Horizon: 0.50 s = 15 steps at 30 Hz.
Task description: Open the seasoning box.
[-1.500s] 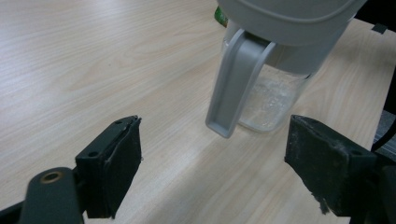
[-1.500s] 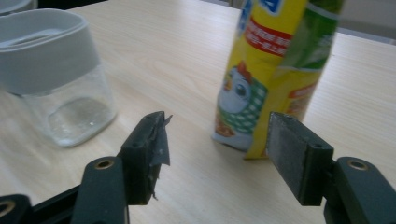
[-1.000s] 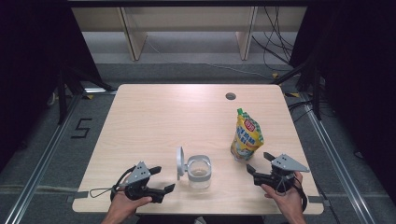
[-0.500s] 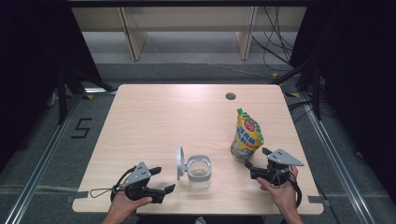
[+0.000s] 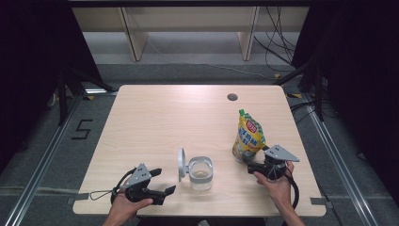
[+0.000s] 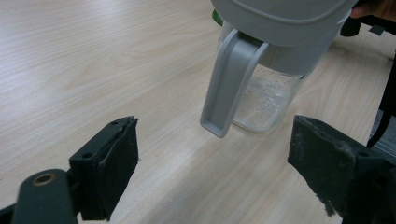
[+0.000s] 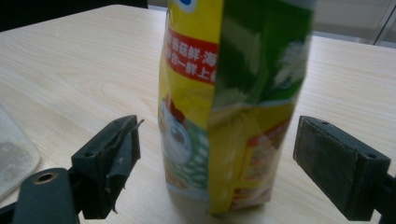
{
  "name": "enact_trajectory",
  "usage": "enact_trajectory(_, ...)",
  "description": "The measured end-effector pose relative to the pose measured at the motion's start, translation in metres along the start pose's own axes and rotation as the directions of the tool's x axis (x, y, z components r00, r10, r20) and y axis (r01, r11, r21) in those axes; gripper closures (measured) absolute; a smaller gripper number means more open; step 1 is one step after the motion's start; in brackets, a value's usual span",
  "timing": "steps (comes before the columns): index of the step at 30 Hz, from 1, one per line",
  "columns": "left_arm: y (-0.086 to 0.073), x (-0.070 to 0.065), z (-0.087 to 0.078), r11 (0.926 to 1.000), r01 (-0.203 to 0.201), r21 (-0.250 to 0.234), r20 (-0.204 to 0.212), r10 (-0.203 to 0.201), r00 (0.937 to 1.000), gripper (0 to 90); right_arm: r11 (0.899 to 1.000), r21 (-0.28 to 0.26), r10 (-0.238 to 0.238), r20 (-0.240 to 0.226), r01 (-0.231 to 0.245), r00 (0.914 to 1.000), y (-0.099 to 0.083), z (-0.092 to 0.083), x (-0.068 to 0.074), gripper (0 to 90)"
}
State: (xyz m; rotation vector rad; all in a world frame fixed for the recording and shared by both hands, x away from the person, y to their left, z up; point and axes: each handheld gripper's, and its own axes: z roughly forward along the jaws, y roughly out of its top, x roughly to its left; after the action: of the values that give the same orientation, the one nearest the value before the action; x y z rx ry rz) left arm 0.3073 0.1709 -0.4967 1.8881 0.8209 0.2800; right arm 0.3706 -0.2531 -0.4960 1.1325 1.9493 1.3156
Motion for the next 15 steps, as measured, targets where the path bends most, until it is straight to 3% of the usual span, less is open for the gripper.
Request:
enact_trajectory(4, 0.001, 0.001, -0.001, 0.9999, -0.015, -0.001, -0.008, 0.015, 0.9999, 15.5, 0.999, -0.007, 0.038, -0.014, -0.039, 0.9992, -0.001, 0.008, 0.003, 15.7)
enact_trajectory(5, 0.001, 0.001, -0.001, 1.0, -0.008, -0.005, -0.003, 0.008, 1.0, 15.5, 1.0, -0.008, -0.001, -0.009, 0.001, 1.0, 0.0, 0.009, 0.0, 15.7)
enact_trajectory(8, 0.001, 0.0, -0.002, 0.9999, 0.004, -0.01, -0.008, -0.004, 1.0, 15.5, 0.999, -0.019, 0.044, -0.006, -0.044, 0.999, 0.0, 0.014, 0.002, 15.7)
enact_trajectory(9, 0.001, 0.0, -0.002, 0.9999, 0.008, -0.012, -0.008, -0.008, 0.9999, 15.5, 1.0, -0.015, 0.021, -0.005, -0.021, 0.9998, 0.0, 0.015, -0.001, 15.6)
enact_trajectory(11, 0.0, 0.0, -0.001, 0.9999, 0.01, -0.012, -0.005, -0.01, 0.9999, 15.5, 0.998, -0.029, 0.054, -0.008, -0.054, 0.9985, -0.001, 0.017, 0.001, 15.9)
enact_trajectory(15, 0.001, 0.0, -0.001, 0.9999, -0.006, -0.008, 0.001, 0.006, 1.0, 15.5, 0.999, -0.044, 0.032, 0.008, -0.031, 0.9995, -0.001, 0.018, 0.001, 16.0)
